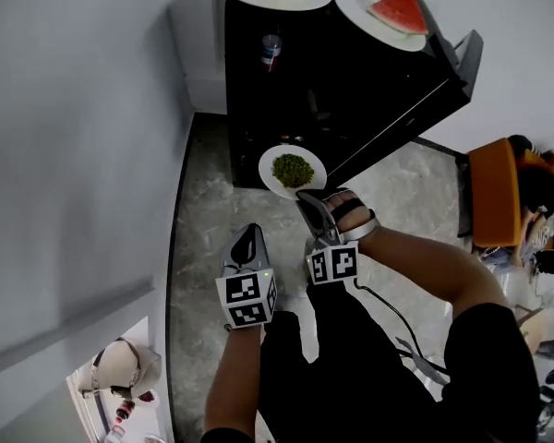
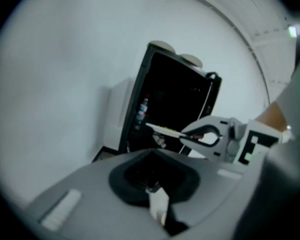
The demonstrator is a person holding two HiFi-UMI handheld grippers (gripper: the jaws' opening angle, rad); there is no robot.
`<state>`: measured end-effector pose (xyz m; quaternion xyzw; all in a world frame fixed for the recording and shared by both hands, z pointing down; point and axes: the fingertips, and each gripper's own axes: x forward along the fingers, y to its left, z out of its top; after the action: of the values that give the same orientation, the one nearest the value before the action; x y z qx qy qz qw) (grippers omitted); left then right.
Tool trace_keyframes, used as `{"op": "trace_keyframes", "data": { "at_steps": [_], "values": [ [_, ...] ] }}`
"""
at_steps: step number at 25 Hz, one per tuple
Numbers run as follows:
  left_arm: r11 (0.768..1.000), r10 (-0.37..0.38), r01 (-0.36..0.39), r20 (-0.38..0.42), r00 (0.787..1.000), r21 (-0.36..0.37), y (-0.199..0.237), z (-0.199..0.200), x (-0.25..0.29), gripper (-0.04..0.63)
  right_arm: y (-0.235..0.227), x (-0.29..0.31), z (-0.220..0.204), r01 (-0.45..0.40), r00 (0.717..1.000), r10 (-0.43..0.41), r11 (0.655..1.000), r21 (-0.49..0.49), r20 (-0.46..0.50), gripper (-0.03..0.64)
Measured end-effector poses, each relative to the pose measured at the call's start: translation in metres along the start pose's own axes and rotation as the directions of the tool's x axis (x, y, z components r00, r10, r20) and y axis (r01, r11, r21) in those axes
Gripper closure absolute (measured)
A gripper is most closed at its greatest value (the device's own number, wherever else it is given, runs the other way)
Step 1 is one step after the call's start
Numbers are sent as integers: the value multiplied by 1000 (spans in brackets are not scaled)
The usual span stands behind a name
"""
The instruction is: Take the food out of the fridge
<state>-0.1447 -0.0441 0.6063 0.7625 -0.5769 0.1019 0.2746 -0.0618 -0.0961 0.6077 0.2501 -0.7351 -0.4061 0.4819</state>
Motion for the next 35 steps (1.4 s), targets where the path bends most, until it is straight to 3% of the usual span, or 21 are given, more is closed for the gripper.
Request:
{"op": "trace_keyframes", "data": {
  "at_steps": [3, 6, 13, 20, 28, 35],
  "values": [
    [998, -42, 42, -2, 999, -54, -24, 31, -29, 595, -42, -48, 10, 24, 1000, -24, 1000, 9, -7, 607],
    [997, -65, 65, 11, 998, -51, -53, 65, -61, 595, -78, -98, 16, 32, 999, -32, 999, -17, -14, 607],
    [986, -131, 121, 81, 988, 118, -110, 162, -107, 595, -180, -186, 30, 138, 990, -138, 990, 13, -24, 607],
    [963, -172, 137, 138, 975, 232, -144, 222, -125, 595, -251, -222, 16, 216, 974, -215, 976, 12, -73, 607],
    [939, -204, 148, 159, 966, 310, -176, 264, -110, 595, -279, -224, -13, 233, 966, -232, 973, -7, -117, 607],
    [942, -201, 141, 176, 963, 305, -186, 281, -94, 595, -290, -222, -25, 243, 964, -244, 970, -20, -107, 607]
  ]
}}
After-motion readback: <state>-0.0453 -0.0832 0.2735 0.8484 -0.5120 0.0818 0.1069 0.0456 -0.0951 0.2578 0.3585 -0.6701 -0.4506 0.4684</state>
